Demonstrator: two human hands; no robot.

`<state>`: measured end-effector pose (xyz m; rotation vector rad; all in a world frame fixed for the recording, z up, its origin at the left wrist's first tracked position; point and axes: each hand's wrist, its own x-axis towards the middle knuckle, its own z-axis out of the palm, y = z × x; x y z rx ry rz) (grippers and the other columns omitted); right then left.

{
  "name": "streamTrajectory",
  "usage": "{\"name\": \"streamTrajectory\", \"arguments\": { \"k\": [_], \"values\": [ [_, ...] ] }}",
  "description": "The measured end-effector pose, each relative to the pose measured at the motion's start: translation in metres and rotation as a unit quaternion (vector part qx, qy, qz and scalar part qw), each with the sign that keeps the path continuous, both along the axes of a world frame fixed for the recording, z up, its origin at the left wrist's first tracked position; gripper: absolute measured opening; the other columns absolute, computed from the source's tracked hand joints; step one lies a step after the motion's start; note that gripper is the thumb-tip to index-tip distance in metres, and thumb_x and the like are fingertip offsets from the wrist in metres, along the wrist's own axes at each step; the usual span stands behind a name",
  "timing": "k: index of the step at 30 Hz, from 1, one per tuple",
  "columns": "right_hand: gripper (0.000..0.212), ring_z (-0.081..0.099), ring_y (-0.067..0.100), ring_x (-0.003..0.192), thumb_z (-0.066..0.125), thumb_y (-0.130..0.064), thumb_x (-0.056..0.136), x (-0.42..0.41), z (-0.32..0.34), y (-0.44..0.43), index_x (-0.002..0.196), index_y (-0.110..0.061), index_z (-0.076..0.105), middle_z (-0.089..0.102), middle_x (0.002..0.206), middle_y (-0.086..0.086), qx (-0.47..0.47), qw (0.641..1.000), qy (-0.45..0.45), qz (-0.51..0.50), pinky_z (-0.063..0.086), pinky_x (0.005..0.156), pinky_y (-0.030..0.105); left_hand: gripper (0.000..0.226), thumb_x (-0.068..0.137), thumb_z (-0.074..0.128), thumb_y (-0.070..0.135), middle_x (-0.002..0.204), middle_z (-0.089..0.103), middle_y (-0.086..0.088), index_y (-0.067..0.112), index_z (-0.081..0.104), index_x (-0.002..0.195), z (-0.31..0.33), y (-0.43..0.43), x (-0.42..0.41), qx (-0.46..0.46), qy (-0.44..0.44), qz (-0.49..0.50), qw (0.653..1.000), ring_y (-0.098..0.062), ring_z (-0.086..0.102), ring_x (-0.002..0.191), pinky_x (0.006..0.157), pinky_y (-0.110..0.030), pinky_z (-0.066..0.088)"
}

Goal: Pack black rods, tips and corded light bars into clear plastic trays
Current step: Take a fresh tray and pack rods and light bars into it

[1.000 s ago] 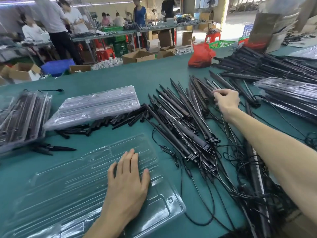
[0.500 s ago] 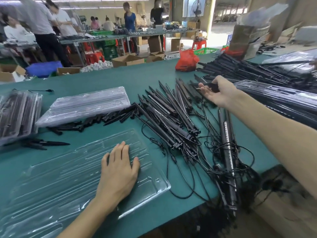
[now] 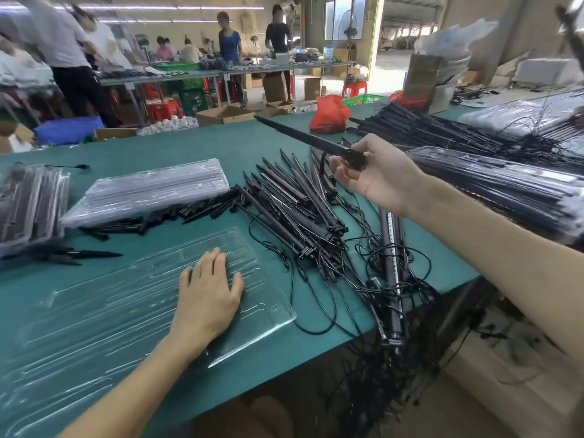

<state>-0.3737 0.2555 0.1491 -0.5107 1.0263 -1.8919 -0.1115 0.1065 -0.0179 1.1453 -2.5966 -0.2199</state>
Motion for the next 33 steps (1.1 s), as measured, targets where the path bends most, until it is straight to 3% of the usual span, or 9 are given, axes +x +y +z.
{"name": "streamTrajectory", "arguments": {
  "k": [8,12,15,18,21,24,28,29,33],
  "values": [
    [0.022,0.071,0.02,0.07,0.047,-0.003,0.099,0.059,-0.018,0.014,0.118,0.004,0.054,0.063,0.095,0.02,0.15,0.978,0.136,0.052,0.057,0.066,0.023,0.07,0.1,0.049,0.038,0.164,0.022,-0.012,0.007,0.021,0.156,0.01,0.01,0.002,-0.006,0.092,-0.004,0.996,-0.025,0.019,0.152,0.125,-0.048,0.015],
    [0.024,0.072,0.023,0.075,0.04,-0.005,0.103,0.098,-0.053,0.018,0.12,0.004,0.055,0.063,0.094,0.019,0.201,0.94,0.245,0.127,0.059,0.067,0.029,0.085,0.089,0.07,0.018,0.157,0.023,-0.024,-0.006,0.019,0.153,0.02,0.018,0.005,-0.121,0.18,-0.041,0.975,-0.036,0.029,0.146,0.121,-0.053,0.027],
    [0.031,0.072,0.025,0.074,0.035,-0.003,0.1,0.114,-0.077,0.023,0.124,0.006,0.054,0.059,0.088,0.018,0.212,0.904,0.329,0.172,0.055,0.065,0.031,0.089,0.08,0.076,0.012,0.157,0.028,-0.021,0.0,0.027,0.154,0.023,0.018,0.009,-0.169,0.165,-0.072,0.969,-0.035,0.029,0.147,0.121,-0.053,0.021],
    [0.03,0.073,0.024,0.075,0.038,-0.006,0.102,0.116,-0.086,0.026,0.126,-0.004,0.055,0.06,0.088,0.011,0.202,0.876,0.38,0.218,0.053,0.06,0.027,0.065,0.081,0.072,0.006,0.143,0.052,-0.008,0.013,0.052,0.142,0.02,0.019,0.009,-0.178,0.117,-0.127,0.969,-0.028,0.045,0.138,0.121,-0.048,0.022],
    [0.031,0.074,0.015,0.08,0.048,-0.03,0.105,0.096,-0.08,0.029,0.13,-0.013,0.056,0.069,0.099,0.005,0.193,0.807,0.51,0.225,0.058,0.062,0.028,0.033,0.089,0.065,0.006,0.115,0.065,-0.006,0.012,0.064,0.121,0.017,0.018,0.008,-0.161,0.12,-0.144,0.969,-0.031,0.058,0.112,0.109,-0.046,0.038],
    [0.034,0.071,0.017,0.087,0.05,-0.038,0.103,0.064,-0.075,0.029,0.122,-0.014,0.064,0.071,0.103,0.002,0.232,0.733,0.636,0.064,0.061,0.078,0.039,0.029,0.087,0.066,-0.001,0.105,0.059,-0.01,0.007,0.062,0.114,0.015,0.017,0.008,-0.175,0.104,-0.095,0.974,-0.032,0.054,0.098,0.095,-0.045,0.043],
    [0.03,0.049,0.033,0.12,0.049,-0.025,0.103,0.005,-0.084,0.035,0.124,-0.005,0.058,0.052,0.132,0.016,0.428,0.522,0.734,-0.079,0.044,0.102,0.046,0.029,0.079,0.068,-0.009,0.095,0.052,-0.011,0.004,0.06,0.104,0.014,0.017,0.008,-0.191,0.052,-0.044,0.979,-0.031,0.047,0.089,0.087,-0.044,0.04],
    [0.031,0.042,0.036,0.123,0.05,-0.025,0.102,-0.007,-0.088,0.038,0.124,-0.005,0.055,0.046,0.136,0.018,0.478,0.498,0.719,-0.086,0.04,0.102,0.05,0.028,0.078,0.068,-0.008,0.093,0.051,-0.011,0.004,0.059,0.101,0.015,0.018,0.007,-0.194,0.04,-0.037,0.979,-0.031,0.046,0.087,0.085,-0.044,0.039],
    [0.04,0.035,0.037,0.122,0.059,-0.023,0.097,-0.026,-0.103,0.047,0.133,-0.01,0.045,0.028,0.136,0.014,0.508,0.585,0.621,-0.119,0.041,0.091,0.045,0.025,0.076,0.068,-0.007,0.088,0.05,-0.011,0.005,0.055,0.092,0.014,0.017,0.008,-0.196,0.015,0.001,0.98,-0.03,0.043,0.082,0.079,-0.043,0.035]
  ]
}}
